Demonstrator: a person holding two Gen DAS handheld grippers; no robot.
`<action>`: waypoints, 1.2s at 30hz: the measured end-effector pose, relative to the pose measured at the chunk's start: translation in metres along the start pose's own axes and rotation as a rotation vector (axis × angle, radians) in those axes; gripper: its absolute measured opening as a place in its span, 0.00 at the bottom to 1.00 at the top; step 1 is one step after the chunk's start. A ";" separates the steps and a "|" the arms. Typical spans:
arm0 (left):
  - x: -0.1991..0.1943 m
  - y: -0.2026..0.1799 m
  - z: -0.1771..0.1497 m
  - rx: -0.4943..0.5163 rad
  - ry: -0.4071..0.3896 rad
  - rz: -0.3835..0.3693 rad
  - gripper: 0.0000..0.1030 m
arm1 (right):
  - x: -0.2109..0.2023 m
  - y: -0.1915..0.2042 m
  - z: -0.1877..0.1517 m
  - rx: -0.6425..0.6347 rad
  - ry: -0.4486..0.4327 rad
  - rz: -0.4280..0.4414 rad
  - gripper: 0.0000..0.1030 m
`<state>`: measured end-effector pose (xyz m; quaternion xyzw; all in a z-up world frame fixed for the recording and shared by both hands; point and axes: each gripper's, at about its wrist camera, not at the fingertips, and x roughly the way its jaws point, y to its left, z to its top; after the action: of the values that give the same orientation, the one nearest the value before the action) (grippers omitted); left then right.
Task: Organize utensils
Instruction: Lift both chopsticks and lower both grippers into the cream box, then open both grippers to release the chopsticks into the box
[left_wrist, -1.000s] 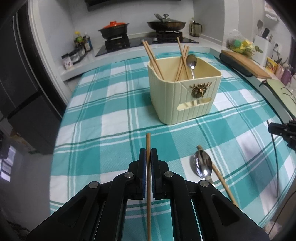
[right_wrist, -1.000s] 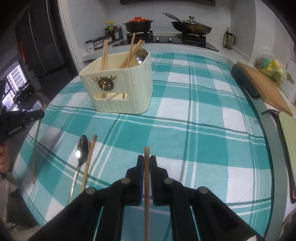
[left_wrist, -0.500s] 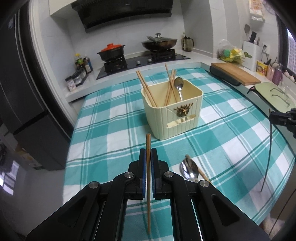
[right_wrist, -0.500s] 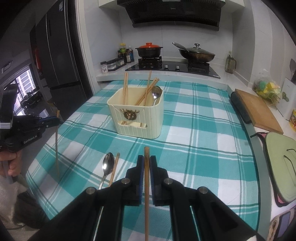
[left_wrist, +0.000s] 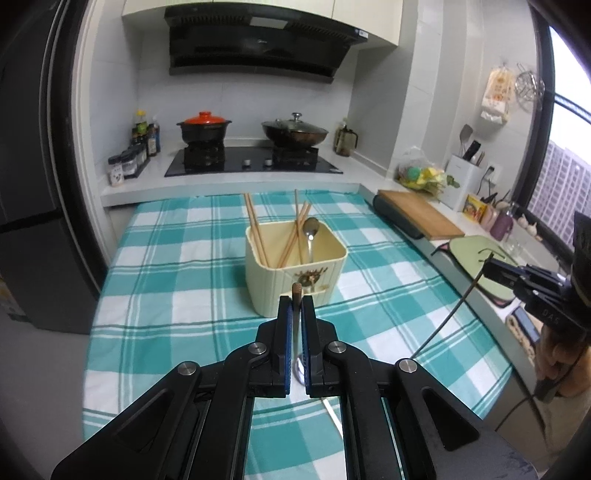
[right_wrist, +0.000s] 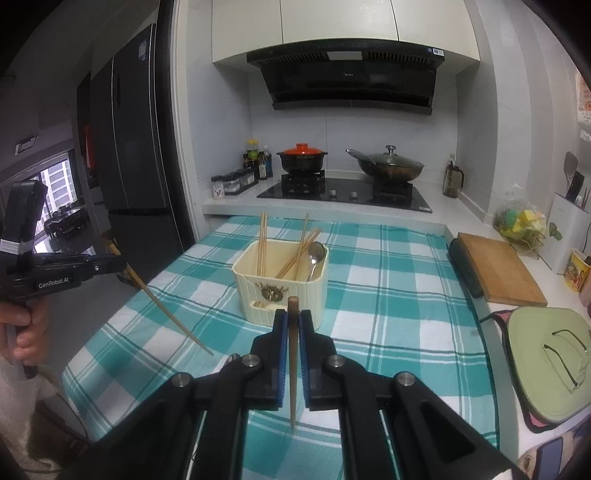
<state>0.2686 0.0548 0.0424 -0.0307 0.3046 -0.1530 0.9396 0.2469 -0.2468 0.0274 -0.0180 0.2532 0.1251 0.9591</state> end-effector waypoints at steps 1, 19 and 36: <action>-0.001 0.000 0.002 -0.006 -0.007 -0.004 0.03 | -0.001 0.001 0.003 -0.001 -0.010 -0.001 0.06; -0.009 0.007 0.116 -0.040 -0.191 -0.039 0.03 | 0.027 0.009 0.120 -0.050 -0.216 -0.012 0.06; 0.174 0.035 0.148 -0.131 -0.047 0.072 0.03 | 0.201 -0.010 0.146 0.011 -0.011 0.081 0.06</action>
<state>0.4972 0.0295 0.0596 -0.0849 0.2925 -0.0983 0.9474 0.4888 -0.1962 0.0558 -0.0015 0.2493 0.1626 0.9547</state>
